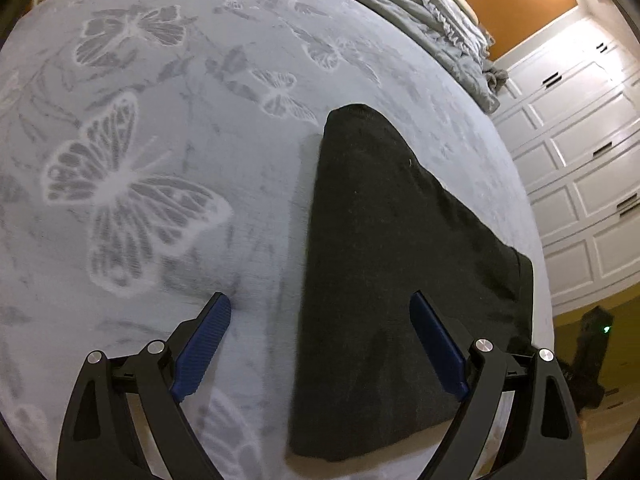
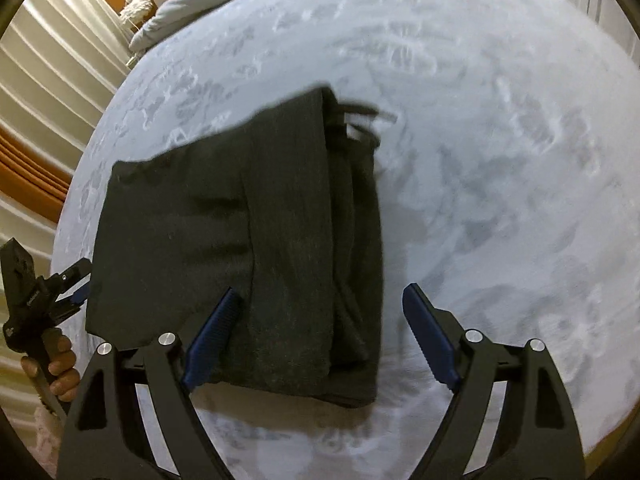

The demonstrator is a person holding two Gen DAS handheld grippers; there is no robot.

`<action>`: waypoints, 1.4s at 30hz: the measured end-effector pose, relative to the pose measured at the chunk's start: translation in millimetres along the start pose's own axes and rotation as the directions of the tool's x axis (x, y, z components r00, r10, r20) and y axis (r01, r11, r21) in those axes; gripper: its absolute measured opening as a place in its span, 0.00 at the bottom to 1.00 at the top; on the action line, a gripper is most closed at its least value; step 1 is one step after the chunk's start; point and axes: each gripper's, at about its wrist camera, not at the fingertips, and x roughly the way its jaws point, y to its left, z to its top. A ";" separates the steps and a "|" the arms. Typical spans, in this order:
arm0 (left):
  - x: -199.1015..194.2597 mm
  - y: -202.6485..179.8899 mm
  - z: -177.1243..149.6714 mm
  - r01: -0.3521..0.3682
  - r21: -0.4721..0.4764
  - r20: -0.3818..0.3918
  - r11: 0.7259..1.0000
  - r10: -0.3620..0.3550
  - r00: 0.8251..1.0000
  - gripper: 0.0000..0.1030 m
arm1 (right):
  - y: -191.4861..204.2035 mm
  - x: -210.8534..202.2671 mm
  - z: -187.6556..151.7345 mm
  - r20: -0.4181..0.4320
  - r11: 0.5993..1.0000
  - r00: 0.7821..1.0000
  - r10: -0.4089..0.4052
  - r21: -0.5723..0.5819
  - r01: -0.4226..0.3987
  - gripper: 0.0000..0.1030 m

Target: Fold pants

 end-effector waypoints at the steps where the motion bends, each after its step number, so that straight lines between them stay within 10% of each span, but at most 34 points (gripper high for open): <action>1: 1.2 -2.2 -1.0 0.001 0.015 0.012 1.000 -0.001 1.000 0.85 | -2.8 5.1 -0.8 -0.012 1.000 1.000 0.022 0.017 -0.022 0.80; 2: 3.2 -6.3 -2.1 -0.002 0.043 0.017 0.999 0.001 1.000 0.83 | -5.3 7.7 -0.9 -0.015 0.999 0.999 0.040 0.029 -0.040 0.77; 5: 14.0 -20.1 -2.9 0.024 0.123 -0.039 0.992 -0.019 0.999 0.20 | -1.5 9.6 1.1 -0.004 0.996 0.997 0.083 0.027 -0.083 0.45; 7: 7.8 -21.8 -1.7 0.026 0.116 -0.021 0.993 -0.023 1.000 0.12 | 9.3 -1.2 2.0 0.034 0.998 0.998 0.054 -0.014 -0.054 0.29; 12: -42.7 -26.2 6.6 0.091 0.123 0.019 0.988 -0.095 0.995 0.05 | 47.5 -46.8 -2.4 0.127 0.984 0.980 0.154 -0.112 -0.141 0.26; 16: -84.7 -17.3 -3.3 -0.065 0.205 0.088 0.977 0.048 0.995 0.06 | 70.5 -45.6 -14.5 0.060 0.966 0.979 0.195 -0.185 -0.181 0.31; 21: -71.8 1.4 -22.3 -0.256 0.267 0.083 0.929 0.242 0.967 0.10 | 80.5 -4.1 -28.2 -0.030 0.971 0.997 -0.071 -0.229 0.062 0.51; 22: -74.7 1.3 -25.0 -0.238 0.269 0.085 0.933 0.223 0.971 0.15 | 82.8 -14.2 -27.4 0.009 0.971 0.998 -0.059 -0.230 0.059 0.50; 24: -79.4 -1.4 -28.2 -0.219 0.257 0.103 0.941 0.198 0.975 0.67 | 88.2 -33.3 -26.0 0.079 0.969 0.996 -0.033 -0.243 0.051 0.67; 25: -81.8 -5.5 -29.7 -0.231 0.239 0.141 0.943 0.201 0.969 0.74 | 91.1 -41.9 -24.5 0.118 0.969 0.993 -0.018 -0.245 0.046 0.73; 31: -64.3 -25.9 -31.0 -0.316 0.287 0.185 0.904 0.271 0.945 0.76 | 80.9 -15.9 -11.8 0.050 0.983 0.998 -0.033 -0.178 0.041 0.78; 42: -40.6 -28.9 -36.4 -0.304 0.307 0.126 0.902 0.278 0.952 0.76 | 72.2 -1.0 -26.0 0.000 0.980 1.000 -0.031 -0.197 0.030 0.78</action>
